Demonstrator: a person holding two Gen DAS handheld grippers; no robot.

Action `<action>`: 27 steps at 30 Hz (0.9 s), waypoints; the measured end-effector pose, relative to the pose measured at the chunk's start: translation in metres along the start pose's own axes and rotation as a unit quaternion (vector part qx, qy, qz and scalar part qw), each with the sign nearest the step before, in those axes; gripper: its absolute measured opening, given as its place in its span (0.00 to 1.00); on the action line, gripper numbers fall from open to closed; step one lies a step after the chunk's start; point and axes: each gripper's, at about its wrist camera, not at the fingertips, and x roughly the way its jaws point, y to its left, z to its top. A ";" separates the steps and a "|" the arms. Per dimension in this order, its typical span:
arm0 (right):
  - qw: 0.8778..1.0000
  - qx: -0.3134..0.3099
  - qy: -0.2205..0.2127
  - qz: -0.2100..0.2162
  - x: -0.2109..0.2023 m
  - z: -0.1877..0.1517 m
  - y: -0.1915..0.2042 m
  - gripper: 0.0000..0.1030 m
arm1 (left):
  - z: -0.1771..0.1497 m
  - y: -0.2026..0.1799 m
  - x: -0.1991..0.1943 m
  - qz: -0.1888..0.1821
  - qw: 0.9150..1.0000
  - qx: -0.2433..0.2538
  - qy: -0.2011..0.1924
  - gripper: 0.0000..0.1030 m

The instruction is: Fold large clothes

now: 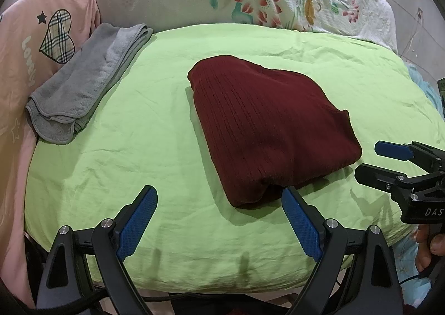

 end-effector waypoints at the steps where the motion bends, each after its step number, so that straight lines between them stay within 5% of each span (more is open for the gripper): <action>1: 1.000 0.000 0.000 -0.001 0.000 -0.001 0.000 0.82 | 0.000 0.000 0.000 0.000 1.000 -0.001 0.000 0.89; 27: 1.000 0.001 -0.003 0.001 -0.001 0.002 0.003 0.82 | 0.003 -0.004 -0.001 -0.004 1.000 0.000 -0.003 0.89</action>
